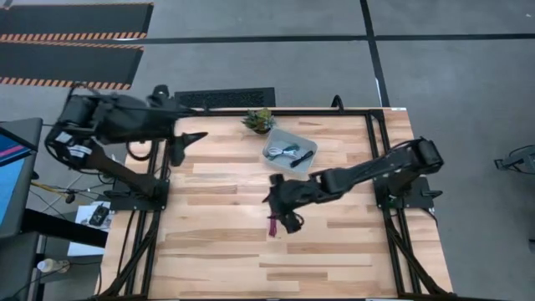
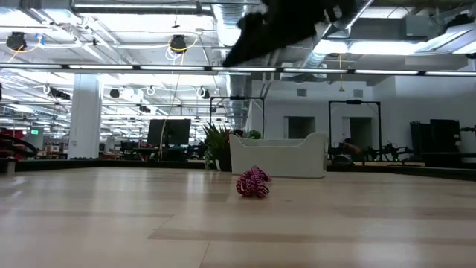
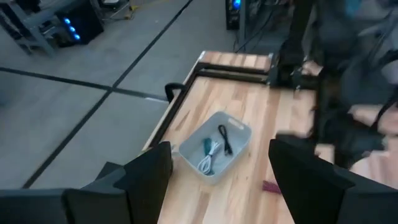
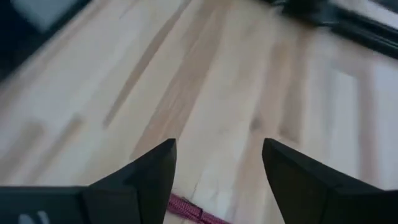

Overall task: Pick and place USB-C Cables
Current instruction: Put the pink charger cable into the white bin

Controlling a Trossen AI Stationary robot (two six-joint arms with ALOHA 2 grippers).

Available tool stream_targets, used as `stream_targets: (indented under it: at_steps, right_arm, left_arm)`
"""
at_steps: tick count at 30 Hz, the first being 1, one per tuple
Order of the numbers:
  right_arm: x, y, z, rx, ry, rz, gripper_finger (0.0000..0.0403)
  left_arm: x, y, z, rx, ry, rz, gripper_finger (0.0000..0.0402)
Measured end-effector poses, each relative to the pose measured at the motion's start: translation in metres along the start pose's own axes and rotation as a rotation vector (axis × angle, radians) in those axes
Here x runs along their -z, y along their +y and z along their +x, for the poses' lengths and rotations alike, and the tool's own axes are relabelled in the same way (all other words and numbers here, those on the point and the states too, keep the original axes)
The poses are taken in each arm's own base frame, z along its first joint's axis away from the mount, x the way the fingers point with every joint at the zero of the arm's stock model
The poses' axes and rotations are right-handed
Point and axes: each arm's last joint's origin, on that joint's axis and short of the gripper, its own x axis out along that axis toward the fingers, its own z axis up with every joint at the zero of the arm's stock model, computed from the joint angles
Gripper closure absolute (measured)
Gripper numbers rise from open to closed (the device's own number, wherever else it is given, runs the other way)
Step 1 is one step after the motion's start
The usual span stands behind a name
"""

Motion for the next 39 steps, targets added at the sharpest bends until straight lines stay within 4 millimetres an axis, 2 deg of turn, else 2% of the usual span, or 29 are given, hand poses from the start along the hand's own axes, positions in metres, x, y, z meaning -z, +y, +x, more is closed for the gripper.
stream_targets:
  at_steps: [2,6,11,16,22,26,29,32,36,39]
  right_arm:
    - [0.010,0.002,0.018,-0.037,0.047,-0.100,0.0139]
    - [0.031,0.007,0.048,-0.076,0.138,-0.209,0.0138]
    - [0.049,0.011,0.064,-0.140,0.246,-0.319,0.0138]
    - [0.059,0.009,0.066,-0.184,0.331,-0.405,0.0138]
    - [0.061,-0.002,0.071,-0.165,0.307,-0.477,0.0138]
    - [0.071,-0.005,0.076,-0.195,0.355,-0.505,0.0138]
    - [0.074,-0.007,0.084,-0.215,0.330,-0.543,0.0138]
    - [0.082,-0.008,0.090,-0.238,0.367,-0.546,0.0138]
    - [0.083,-0.012,0.090,-0.248,0.386,-0.529,0.0139]
    - [0.085,-0.016,0.090,-0.242,0.399,-0.518,0.0154]
  left_arm:
    - [0.003,0.002,-0.007,-0.005,0.000,-0.010,0.0140]
    - [0.009,0.000,-0.007,-0.035,0.044,0.000,0.0140]
    - [0.015,-0.002,-0.002,-0.097,0.111,0.008,0.0140]
    - [0.016,-0.004,0.003,-0.124,0.146,0.004,0.0140]
    - [0.016,-0.006,0.008,-0.154,0.153,0.013,0.0140]
    - [0.016,-0.007,0.009,-0.161,0.159,0.019,0.0140]
    - [0.016,-0.007,0.010,-0.163,0.163,0.022,0.0141]
    - [0.017,-0.007,0.009,-0.163,0.164,0.023,0.0141]
    - [0.017,-0.006,0.008,-0.175,0.160,0.025,0.0141]
    - [0.017,-0.006,0.008,-0.185,0.159,0.038,0.0141]
